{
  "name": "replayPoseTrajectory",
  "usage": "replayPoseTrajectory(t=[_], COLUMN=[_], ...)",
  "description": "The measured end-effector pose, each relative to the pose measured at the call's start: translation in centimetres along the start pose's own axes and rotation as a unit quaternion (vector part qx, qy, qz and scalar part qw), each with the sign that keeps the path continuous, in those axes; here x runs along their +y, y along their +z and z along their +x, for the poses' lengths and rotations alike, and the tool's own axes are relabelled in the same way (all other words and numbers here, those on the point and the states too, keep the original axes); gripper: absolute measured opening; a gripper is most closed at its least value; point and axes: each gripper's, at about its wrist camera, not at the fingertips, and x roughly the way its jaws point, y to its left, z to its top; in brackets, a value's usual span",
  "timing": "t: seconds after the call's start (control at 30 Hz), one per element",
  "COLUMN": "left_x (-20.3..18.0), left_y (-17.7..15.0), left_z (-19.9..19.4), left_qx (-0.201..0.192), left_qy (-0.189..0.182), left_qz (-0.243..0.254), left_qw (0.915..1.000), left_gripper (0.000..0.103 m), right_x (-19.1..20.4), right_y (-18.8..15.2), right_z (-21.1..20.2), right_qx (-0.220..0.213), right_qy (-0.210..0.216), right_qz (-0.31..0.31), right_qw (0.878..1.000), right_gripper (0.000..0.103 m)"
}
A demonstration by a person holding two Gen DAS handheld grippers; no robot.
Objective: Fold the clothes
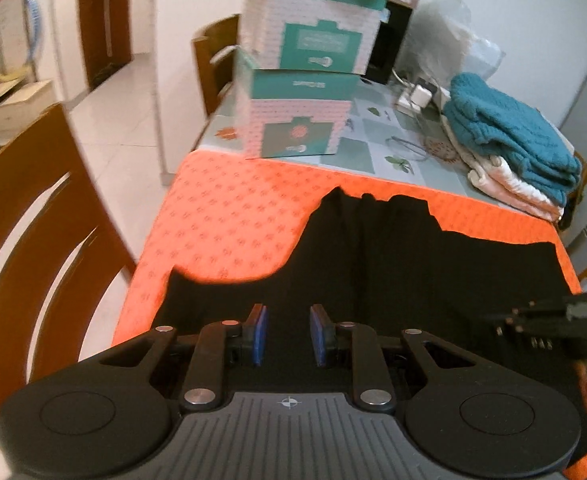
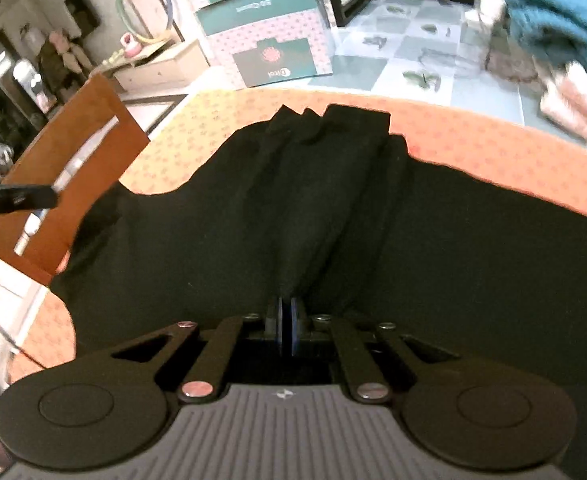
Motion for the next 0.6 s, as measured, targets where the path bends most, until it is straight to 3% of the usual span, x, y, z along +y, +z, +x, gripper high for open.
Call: replayPoseTrajectory(t=[0.17,0.27,0.33,0.6], left_x=[0.6,1.1,1.6,4.5], left_y=[-3.1,-4.5,-5.2,-6.9], left_z=[-2.6,-3.4,-3.9,-5.8], left_qx=[-0.008,-0.005,-0.003,-0.002], left_qy=[0.018,0.032,0.039,0.061], left_qz=[-0.037,-0.054,-0.067,-0.105], left_qw=[0.9991,0.9980,0.9970,0.9926], left_gripper=[0.026,0.027,0.030,0.035], right_x=[1.6,1.8,1.6,2.4], right_y=[-0.1,-0.7,-1.0,-1.2], right_z=[-1.5,-0.4,-0.1,-4.3], right_qx=[-0.033,-0.001,0.011,-0.012], right_qy=[-0.010,-0.023,-0.038,-0.014], right_qz=[-0.050,-0.072,-0.072,-0.056], right_qw=[0.998,0.997,0.997,0.998], right_gripper=[0.005,0.006,0.009,0.014])
